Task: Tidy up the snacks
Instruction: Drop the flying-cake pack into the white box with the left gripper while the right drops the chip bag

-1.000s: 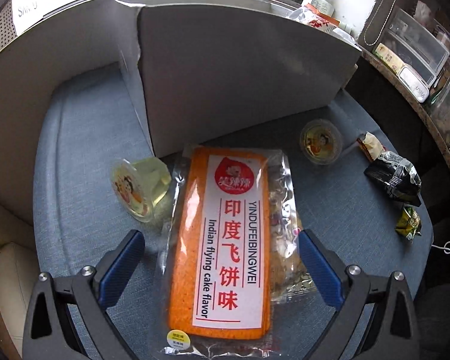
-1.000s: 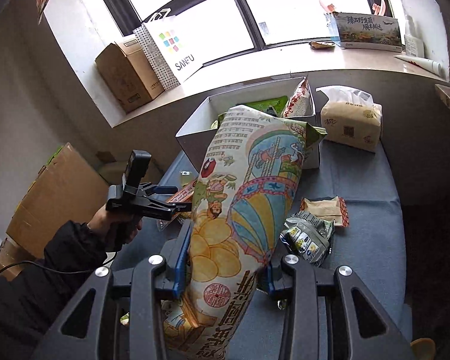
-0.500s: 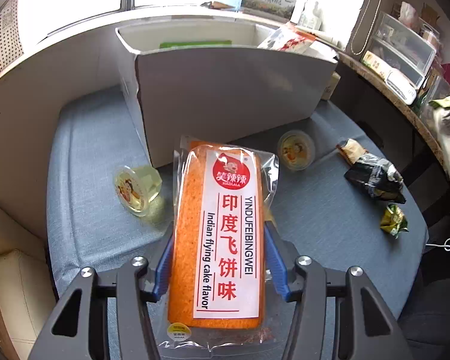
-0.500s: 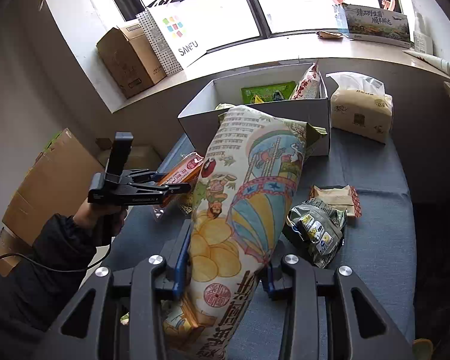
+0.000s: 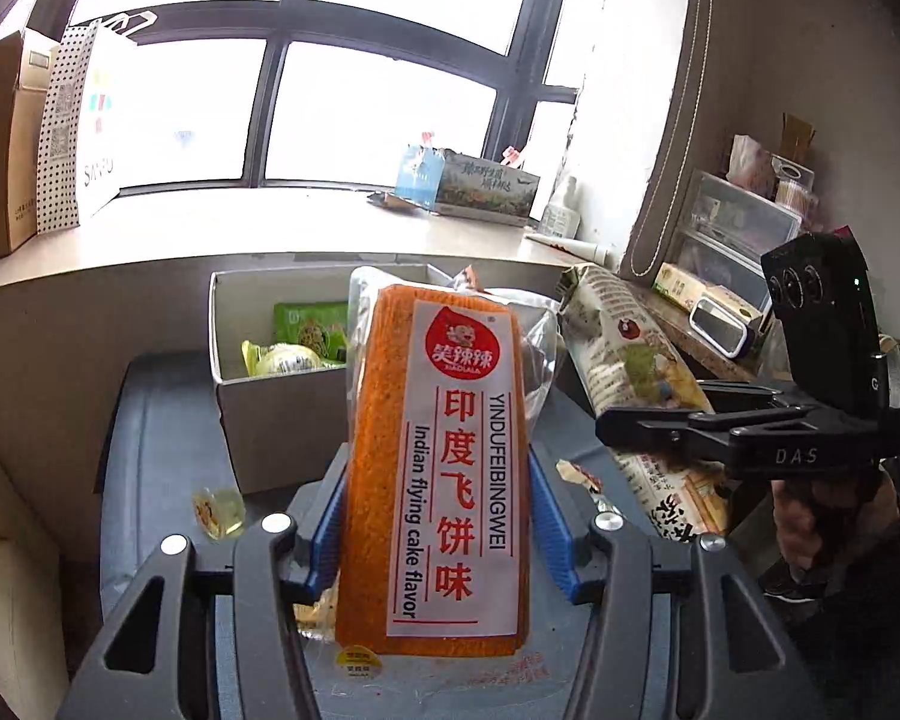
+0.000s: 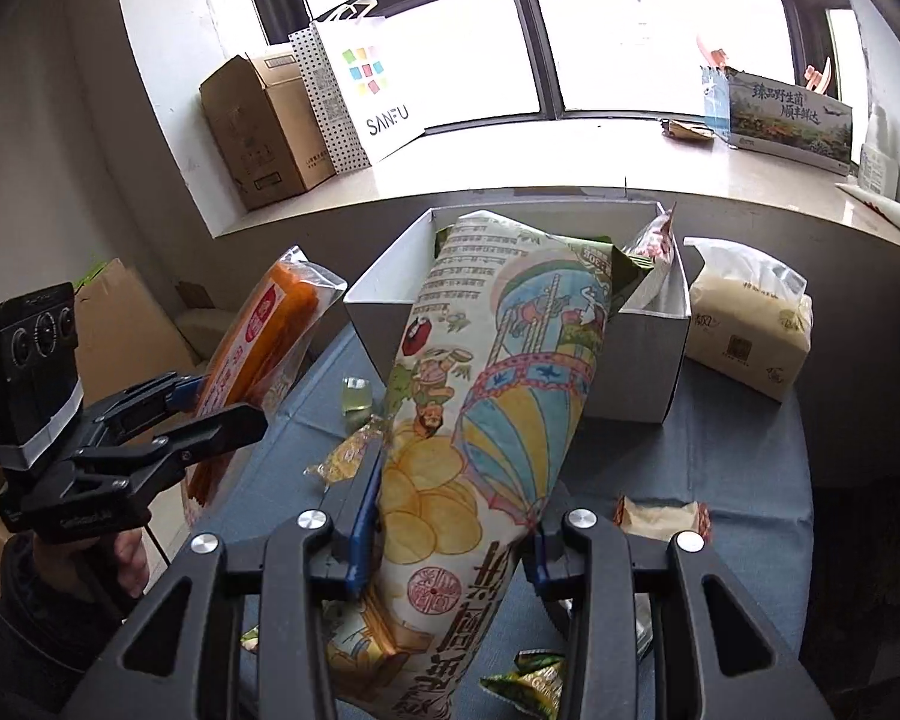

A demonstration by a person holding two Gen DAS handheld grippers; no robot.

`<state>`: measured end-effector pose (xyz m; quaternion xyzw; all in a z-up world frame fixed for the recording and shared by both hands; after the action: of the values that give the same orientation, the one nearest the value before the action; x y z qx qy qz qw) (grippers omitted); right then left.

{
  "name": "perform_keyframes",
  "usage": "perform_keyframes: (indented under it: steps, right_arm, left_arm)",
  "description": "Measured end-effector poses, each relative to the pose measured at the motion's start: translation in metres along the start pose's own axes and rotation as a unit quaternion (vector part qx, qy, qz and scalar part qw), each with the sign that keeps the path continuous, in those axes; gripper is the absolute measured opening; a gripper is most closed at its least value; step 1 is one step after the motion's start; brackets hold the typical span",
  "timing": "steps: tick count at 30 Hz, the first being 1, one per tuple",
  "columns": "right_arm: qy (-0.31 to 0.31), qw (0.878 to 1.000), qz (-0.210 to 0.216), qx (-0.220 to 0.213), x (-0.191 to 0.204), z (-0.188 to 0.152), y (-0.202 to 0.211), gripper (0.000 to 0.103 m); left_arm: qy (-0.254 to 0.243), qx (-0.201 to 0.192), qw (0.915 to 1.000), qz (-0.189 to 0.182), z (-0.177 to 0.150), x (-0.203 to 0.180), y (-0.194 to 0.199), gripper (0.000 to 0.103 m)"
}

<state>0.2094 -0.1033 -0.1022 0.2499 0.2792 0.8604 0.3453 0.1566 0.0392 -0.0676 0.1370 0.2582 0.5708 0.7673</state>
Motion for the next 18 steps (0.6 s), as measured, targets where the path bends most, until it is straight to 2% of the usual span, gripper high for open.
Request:
perform_keyframes:
  steps: [5,8,11,15,17,18]
  right_arm:
    - [0.011,1.0,-0.018,-0.013,-0.018,0.068,-0.023,0.042]
    - [0.024,0.999,-0.048,0.002,-0.039,0.107,-0.052,0.042]
    - [0.029,0.996,-0.075,0.033,-0.064,0.135,-0.087,0.042]
    - [0.043,0.992,-0.102,0.067,-0.091,0.154,-0.129,0.042]
    - [0.03,0.991,-0.101,0.077,-0.098,0.158,-0.143,0.043]
    - [0.024,0.991,-0.097,0.085,-0.1,0.158,-0.149,0.045]
  left_arm:
    - [0.032,-0.01,0.9994,0.011,0.065,0.027,-0.041,0.058]
    - [0.06,-0.004,0.9974,0.04,0.098,0.059,-0.074,0.058]
    - [0.092,0.013,0.9937,0.063,0.115,0.09,-0.113,0.058]
    - [0.116,0.037,0.988,0.095,0.116,0.122,-0.154,0.059]
    - [0.119,0.048,0.9843,0.121,0.11,0.135,-0.171,0.067]
    - [0.123,0.053,0.9817,0.135,0.106,0.142,-0.175,0.087]
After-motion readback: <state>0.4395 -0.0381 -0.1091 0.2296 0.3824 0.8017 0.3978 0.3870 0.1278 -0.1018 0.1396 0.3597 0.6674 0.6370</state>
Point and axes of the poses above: each gripper's, at about its wrist camera, not at the fingertips, and y roughly against the way its jaws point, x to its left, z to its top, the point moved 10 cm from there along -y, roughly the way its jaws point
